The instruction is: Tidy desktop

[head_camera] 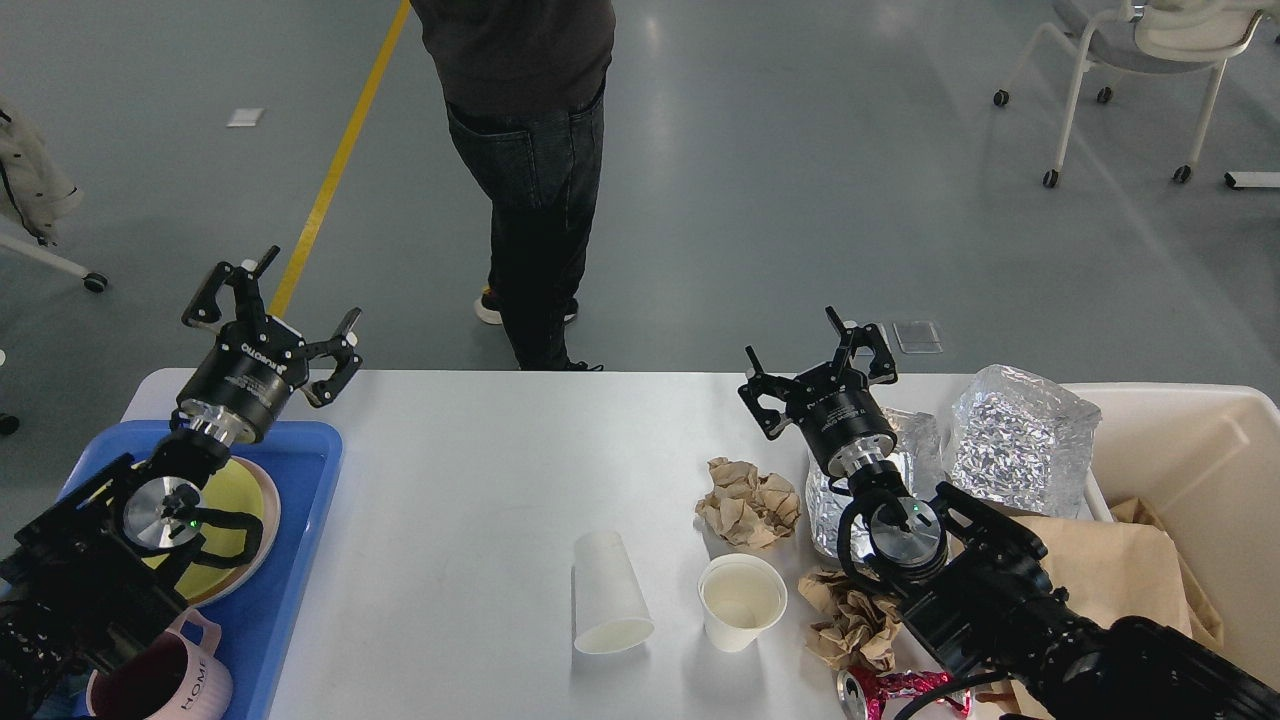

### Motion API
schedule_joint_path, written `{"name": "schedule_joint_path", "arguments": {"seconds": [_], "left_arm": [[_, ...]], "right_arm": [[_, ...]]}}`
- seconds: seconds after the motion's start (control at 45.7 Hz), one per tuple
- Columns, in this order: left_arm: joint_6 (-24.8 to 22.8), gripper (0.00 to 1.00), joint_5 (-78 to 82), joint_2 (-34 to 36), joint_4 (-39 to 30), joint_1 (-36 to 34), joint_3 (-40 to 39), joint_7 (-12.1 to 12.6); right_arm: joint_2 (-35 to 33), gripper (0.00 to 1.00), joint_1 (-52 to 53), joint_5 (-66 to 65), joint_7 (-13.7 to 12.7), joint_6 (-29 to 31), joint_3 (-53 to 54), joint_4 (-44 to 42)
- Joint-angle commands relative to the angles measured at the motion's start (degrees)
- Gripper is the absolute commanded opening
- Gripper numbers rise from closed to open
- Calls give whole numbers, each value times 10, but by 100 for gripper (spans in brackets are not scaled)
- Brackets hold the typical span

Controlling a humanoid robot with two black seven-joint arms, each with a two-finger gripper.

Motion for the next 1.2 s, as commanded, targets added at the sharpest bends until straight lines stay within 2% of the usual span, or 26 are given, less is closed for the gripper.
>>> {"name": "schedule_joint_path", "arguments": {"seconds": [0.0,0.044,0.153,0.285,0.394,1.182], "left_arm": [[-6,100,3,-4,0,25,-4,-16],[-11,100,3,-5,-1,27,-4,-18],[-65,100,1,-3,-2,39,-8,-20],[-84,100,1,-1,-2,54,-11,-39],[-107,100,5,0,-2,58,-6,-35],[-111,100,5,1,-1,58,-5,-34]], "right_arm": [[0,100,0,0,0,0,0,0],[0,100,0,0,0,0,0,0],[0,100,0,0,0,0,0,0],[0,100,0,0,0,0,0,0],[0,100,0,0,0,0,0,0],[0,100,0,0,0,0,0,2]]}}
